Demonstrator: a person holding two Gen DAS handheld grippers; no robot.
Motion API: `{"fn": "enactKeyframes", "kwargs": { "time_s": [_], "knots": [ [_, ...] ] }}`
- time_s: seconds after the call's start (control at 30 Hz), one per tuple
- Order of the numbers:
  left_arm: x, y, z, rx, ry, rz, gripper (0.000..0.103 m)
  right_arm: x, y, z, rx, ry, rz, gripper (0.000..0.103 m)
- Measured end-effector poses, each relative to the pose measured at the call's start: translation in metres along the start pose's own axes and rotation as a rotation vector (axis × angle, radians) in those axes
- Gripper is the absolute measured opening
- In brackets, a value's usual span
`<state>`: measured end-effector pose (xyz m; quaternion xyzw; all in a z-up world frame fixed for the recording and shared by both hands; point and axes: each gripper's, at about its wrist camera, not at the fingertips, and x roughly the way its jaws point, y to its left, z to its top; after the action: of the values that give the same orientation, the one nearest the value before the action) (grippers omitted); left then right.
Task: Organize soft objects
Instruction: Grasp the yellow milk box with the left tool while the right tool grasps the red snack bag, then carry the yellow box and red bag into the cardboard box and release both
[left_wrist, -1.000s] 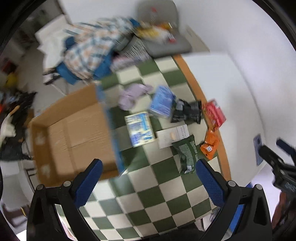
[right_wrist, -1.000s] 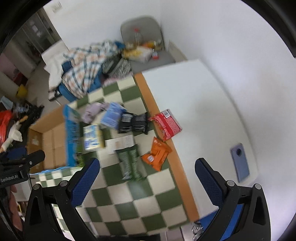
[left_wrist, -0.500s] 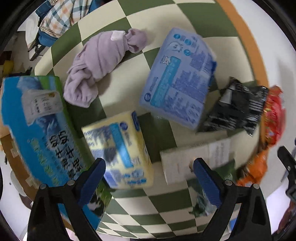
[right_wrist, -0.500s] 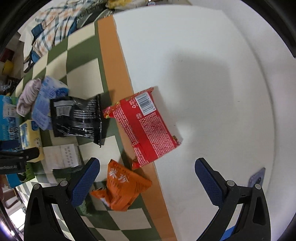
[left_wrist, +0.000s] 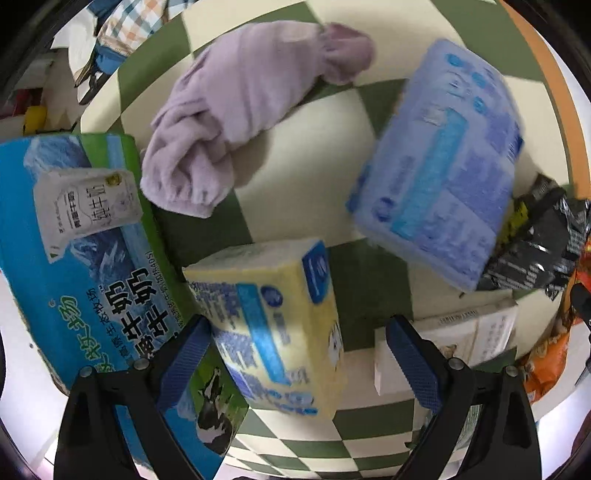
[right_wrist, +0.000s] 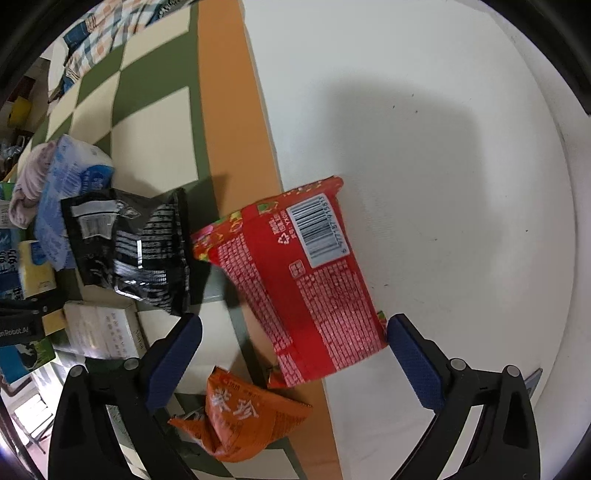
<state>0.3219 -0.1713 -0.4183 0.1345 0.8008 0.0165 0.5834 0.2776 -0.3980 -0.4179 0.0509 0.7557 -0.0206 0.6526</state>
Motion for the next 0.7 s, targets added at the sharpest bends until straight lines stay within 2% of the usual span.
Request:
{"fn": "enactKeyframes", "kwargs": {
  "time_s": [0.07,0.1,0.17,0.2,0.3,0.37,0.43,0.53,0.57,0.6,0.63,0.7],
  "knots": [
    [0.001,0.010,-0.001,-0.027,-0.015,-0.047,0.096,0.009,0.002,0.005,0.011,-0.003,-0.018,0.087],
    [-0.001,0.016,-0.004,-0.045,-0.023,-0.076,0.093,0.012,0.001,0.006,0.022,-0.004,-0.023,0.083],
    [-0.001,0.027,-0.006,-0.055,-0.046,-0.100,0.085,0.017,-0.003,0.005,0.046,-0.004,-0.027,0.065],
    [-0.003,0.029,-0.009,-0.049,-0.057,-0.113,0.081,0.020,-0.004,0.004,0.059,0.002,-0.023,0.065],
    [-0.003,0.038,-0.018,-0.016,-0.070,-0.151,0.080,0.032,-0.005,0.002,0.078,0.027,0.015,0.064],
    [0.004,0.045,-0.020,-0.003,-0.028,-0.183,0.080,0.040,-0.004,0.000,0.076,0.038,0.021,0.064],
    [0.028,0.053,-0.024,-0.011,0.027,-0.161,0.080,0.046,0.005,0.001,0.074,0.041,0.015,0.065],
    [0.041,0.058,-0.027,0.012,0.011,-0.120,0.079,0.050,0.014,0.002,0.086,0.041,0.015,0.065],
    [0.042,0.061,-0.031,0.003,-0.002,-0.124,0.076,0.052,0.010,0.001,0.093,0.039,0.018,0.065],
    [0.044,0.064,-0.035,-0.002,-0.002,-0.142,0.065,0.046,0.001,0.004,0.098,0.036,0.020,0.065],
    [0.045,0.067,-0.039,-0.012,-0.003,-0.160,0.061,0.048,0.003,0.003,0.100,0.032,0.020,0.065],
    [0.045,0.069,-0.044,-0.022,-0.015,-0.161,0.061,0.048,0.000,0.003,0.102,0.024,0.017,0.064]
  ]
}}
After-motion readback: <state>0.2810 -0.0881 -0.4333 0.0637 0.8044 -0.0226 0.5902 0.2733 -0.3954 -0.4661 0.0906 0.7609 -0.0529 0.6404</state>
